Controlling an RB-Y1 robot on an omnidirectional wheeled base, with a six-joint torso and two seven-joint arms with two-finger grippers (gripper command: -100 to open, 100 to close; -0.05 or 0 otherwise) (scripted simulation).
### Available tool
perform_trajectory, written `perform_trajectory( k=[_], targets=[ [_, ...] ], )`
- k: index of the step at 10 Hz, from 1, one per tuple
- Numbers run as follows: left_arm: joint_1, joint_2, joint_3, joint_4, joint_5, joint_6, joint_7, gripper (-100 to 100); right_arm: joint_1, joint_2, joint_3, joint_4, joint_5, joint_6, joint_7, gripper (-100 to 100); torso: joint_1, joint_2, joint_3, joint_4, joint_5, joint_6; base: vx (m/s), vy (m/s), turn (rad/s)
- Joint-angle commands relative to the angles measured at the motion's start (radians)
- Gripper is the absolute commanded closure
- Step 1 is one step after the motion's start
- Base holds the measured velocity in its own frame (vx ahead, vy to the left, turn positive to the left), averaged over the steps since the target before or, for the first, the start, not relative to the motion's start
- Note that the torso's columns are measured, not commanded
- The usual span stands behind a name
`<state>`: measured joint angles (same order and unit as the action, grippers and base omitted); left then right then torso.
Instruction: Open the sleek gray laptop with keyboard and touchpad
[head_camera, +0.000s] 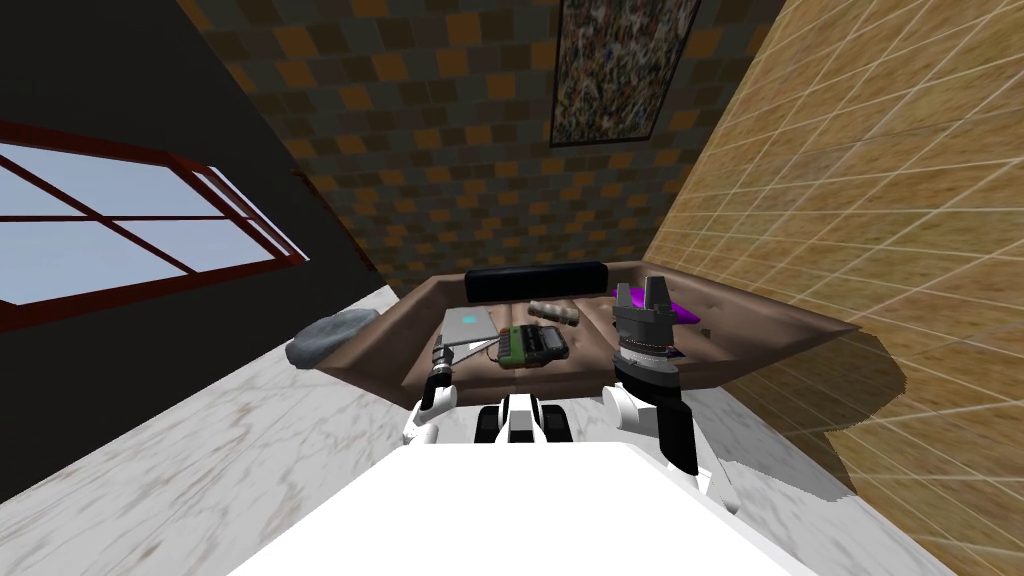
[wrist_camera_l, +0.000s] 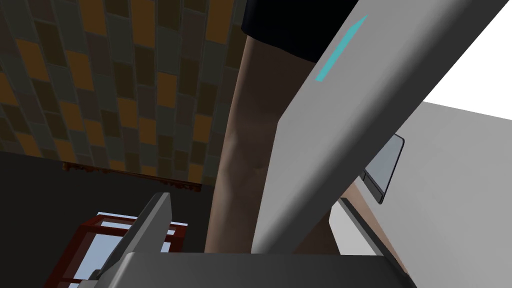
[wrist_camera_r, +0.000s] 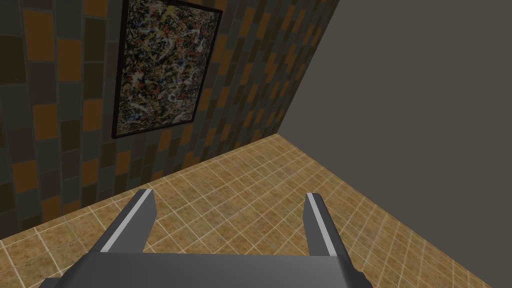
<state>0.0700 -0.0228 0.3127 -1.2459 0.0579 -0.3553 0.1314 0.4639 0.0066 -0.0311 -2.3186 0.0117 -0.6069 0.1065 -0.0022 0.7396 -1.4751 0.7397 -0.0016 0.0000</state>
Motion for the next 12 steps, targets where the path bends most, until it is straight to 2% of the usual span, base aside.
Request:
perform_trajectory(
  k=[1, 5, 6, 7, 12],
  targets=[
    [-0.032, 0.011, 0.005, -0.036, 0.001, 0.065, -0.001, -100, 0.000, 0.000, 0.000, 0.000, 0.000, 0.000, 0.000, 0, 0.001, 0.000, 0.000, 0.000, 0.000, 0.000, -0.044, -0.027, 0.027],
    [-0.078, 0.027, 0.012, -0.083, 0.002, 0.158, -0.003, -100, 0.000, 0.000, 0.000, 0.000, 0.000, 0.000, 0.000, 0, 0.001, 0.000, 0.000, 0.000, 0.000, 0.000, -0.047, -0.024, 0.035],
    [-0.068, 0.023, 0.011, -0.075, 0.002, 0.141, -0.003, -100, 0.000, 0.000, 0.000, 0.000, 0.000, 0.000, 0.000, 0, 0.001, 0.000, 0.000, 0.000, 0.000, 0.000, -0.018, -0.012, 0.003],
    [-0.070, 0.023, 0.012, -0.075, 0.002, 0.147, -0.004, 0, 0.000, 0.000, 0.000, 0.000, 0.000, 0.000, 0.000, 0, 0.002, -0.002, -0.001, -0.001, 0.001, 0.000, 0.000, 0.000, 0.000],
    [-0.068, 0.022, 0.011, -0.072, 0.002, 0.148, -0.004, 0, 0.000, 0.000, 0.000, 0.000, 0.000, 0.000, 0.000, 0, 0.002, -0.001, -0.001, -0.002, 0.002, 0.000, 0.000, 0.000, 0.000]
  ],
)
